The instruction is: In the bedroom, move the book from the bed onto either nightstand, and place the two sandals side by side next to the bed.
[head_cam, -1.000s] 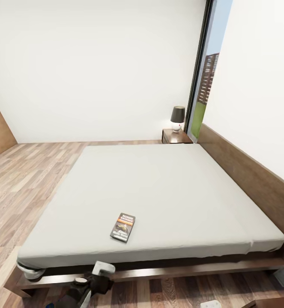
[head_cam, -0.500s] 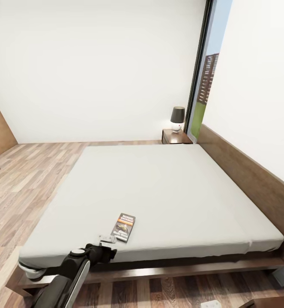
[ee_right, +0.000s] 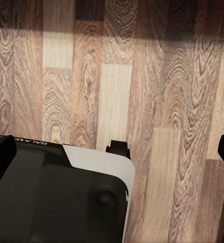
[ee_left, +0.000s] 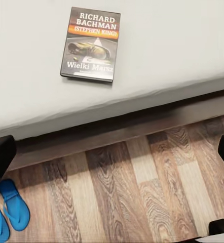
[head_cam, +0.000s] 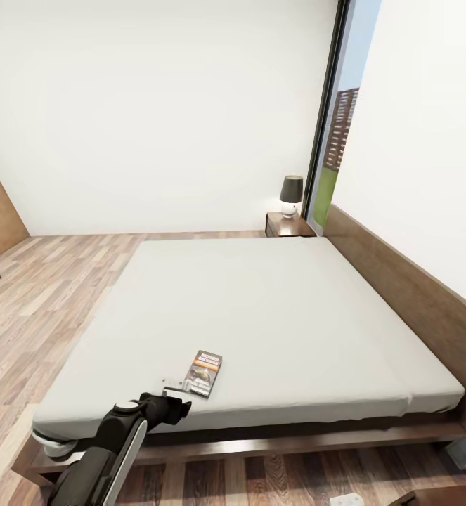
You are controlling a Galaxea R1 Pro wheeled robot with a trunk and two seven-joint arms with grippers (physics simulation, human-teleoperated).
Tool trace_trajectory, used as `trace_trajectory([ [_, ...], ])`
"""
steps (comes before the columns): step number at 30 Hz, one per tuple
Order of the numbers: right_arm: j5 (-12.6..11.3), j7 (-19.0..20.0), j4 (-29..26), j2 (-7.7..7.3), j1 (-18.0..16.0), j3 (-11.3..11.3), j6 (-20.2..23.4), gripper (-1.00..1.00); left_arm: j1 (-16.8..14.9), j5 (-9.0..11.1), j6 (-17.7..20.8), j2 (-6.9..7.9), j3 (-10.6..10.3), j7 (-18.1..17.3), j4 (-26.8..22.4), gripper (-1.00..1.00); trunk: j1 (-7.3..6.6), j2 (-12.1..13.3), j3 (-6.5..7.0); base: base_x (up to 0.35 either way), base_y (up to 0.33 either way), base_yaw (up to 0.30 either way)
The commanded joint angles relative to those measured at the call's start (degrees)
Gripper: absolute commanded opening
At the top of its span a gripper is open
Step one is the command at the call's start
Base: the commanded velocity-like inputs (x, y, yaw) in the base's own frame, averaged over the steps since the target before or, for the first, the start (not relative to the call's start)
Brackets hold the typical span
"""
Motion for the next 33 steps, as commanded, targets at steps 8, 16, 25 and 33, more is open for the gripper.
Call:
trace_trajectory([
  [8, 0.5, 0.21, -0.21, -0.07, -0.01, -0.16, -0.25, 1.0, -0.78, -0.05, 0.45, -0.01, 0.03, 0.07, -0.45, 1.0, 0.03, -0.12, -0.12, 0.0, 0.0, 0.0],
  [16, 0.45, 0.21, -0.21, -0.05, -0.01, -0.18, -1.45, 1.0, -2.09, -0.1, 0.51, 0.0, 0.07, 0.16, -0.55, 1.0, 0.03, -0.12, -0.12, 0.0, 0.0, 0.0],
  [25, 0.45, 0.21, -0.2, -0.09, -0.01, -0.19, -1.92, 1.0, -3.16, -0.14, 0.53, 0.0, 0.15, 0.33, -0.51, 1.0, 0.03, -0.12, -0.12, 0.0, 0.0, 0.0],
  [33, 0.48, 0.21, -0.23, -0.14, -0.01, -0.19, -2.08, 1.0, -3.45, -0.05, 0.49, -0.01, 0.17, 0.33, -0.34, 1.0, 0.03, -0.12, -0.12, 0.0, 0.0, 0.0],
])
